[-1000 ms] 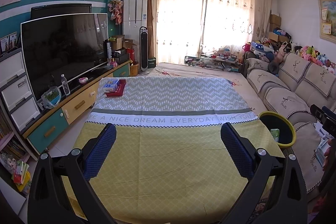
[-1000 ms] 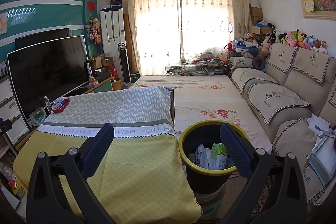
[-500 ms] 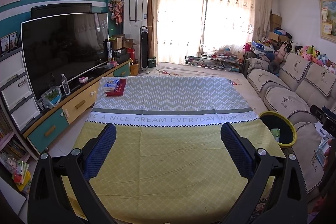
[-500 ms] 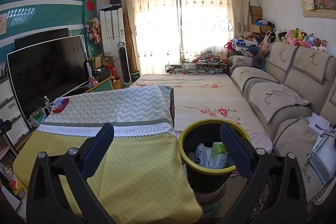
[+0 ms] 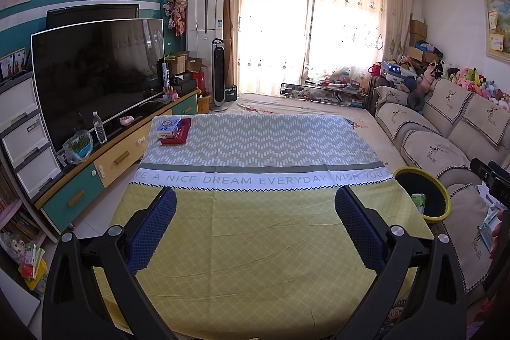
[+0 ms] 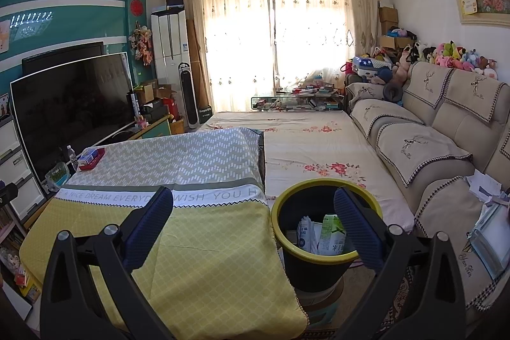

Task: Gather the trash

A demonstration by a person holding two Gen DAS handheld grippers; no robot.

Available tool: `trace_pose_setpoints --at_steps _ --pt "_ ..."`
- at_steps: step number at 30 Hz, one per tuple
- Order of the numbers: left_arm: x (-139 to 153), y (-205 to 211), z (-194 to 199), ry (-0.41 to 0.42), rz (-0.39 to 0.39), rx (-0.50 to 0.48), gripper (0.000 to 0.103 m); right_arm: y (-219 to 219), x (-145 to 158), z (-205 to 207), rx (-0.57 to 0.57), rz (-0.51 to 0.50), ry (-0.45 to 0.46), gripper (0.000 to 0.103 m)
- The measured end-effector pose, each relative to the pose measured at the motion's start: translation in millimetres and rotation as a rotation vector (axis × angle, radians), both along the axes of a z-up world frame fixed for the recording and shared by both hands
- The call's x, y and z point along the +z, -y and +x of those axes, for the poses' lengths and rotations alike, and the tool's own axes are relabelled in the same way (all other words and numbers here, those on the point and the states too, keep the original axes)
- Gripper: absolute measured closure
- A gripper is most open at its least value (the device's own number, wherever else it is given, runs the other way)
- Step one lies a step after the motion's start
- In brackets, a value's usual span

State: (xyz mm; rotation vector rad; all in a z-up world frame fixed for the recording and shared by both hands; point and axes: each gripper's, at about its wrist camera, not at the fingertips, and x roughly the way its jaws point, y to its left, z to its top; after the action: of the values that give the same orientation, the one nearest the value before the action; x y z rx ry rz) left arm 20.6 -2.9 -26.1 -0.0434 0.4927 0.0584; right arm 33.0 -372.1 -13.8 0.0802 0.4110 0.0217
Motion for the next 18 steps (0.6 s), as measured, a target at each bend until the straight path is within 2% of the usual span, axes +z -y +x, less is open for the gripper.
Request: trace_pose_setpoints --at_steps 18 --pt "-2.4 0.1 0.3 0.001 -0.004 0.001 0.005 -0.9 -5.6 1.6 -0.002 0.002 -0.008 0.007"
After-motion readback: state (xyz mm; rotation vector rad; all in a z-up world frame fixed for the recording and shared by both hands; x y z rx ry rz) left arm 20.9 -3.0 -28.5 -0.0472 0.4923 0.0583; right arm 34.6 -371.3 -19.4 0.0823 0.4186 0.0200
